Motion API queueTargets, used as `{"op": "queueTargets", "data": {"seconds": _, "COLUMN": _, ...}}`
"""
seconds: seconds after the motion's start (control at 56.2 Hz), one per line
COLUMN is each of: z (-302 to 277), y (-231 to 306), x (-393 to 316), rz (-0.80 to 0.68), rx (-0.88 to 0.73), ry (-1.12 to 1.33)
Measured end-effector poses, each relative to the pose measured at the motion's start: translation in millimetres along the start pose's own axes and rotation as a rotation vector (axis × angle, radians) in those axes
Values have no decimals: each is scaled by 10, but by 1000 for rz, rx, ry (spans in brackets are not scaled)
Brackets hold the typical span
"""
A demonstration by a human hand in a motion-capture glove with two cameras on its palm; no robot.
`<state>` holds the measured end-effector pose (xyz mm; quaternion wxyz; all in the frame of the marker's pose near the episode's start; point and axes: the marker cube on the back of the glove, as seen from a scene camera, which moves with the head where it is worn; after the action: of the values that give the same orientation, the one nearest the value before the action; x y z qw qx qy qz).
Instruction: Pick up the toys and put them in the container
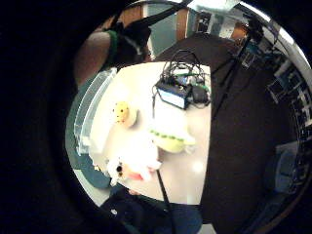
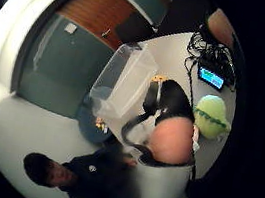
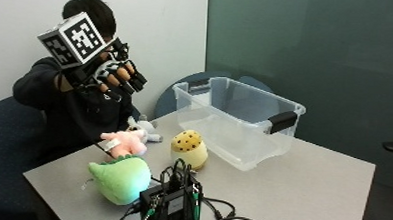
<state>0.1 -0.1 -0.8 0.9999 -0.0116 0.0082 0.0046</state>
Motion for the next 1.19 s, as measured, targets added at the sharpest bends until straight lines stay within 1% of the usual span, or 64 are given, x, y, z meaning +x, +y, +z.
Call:
{"op": "queueTargets", "data": {"seconds": 0.178, "z": -8, "y": -4, "x": -47, "rz": 11, "rx": -72, "ry": 88}}
{"op": "queueTargets", "data": {"seconds": 0.302, "z": 19, "y": 32, "x": 0, "rz": 51, "rx": -147, "ry": 144}}
{"op": "queueTargets", "data": {"seconds": 0.551, "z": 47, "y": 82, "x": 119, "rz": 114, "rx": -235, "ry": 217}}
{"op": "queueTargets", "data": {"seconds": 0.712, "z": 16, "y": 94, "x": 133, "rz": 144, "rx": -224, "ry": 247}}
{"op": "queueTargets", "data": {"seconds": 0.961, "z": -87, "y": 118, "x": 274, "rz": 148, "rx": -192, "ry": 372}}
{"op": "queueTargets", "data": {"seconds": 1.192, "z": -126, "y": 224, "x": 479, "rz": 203, "rx": -197, "ry": 350}}
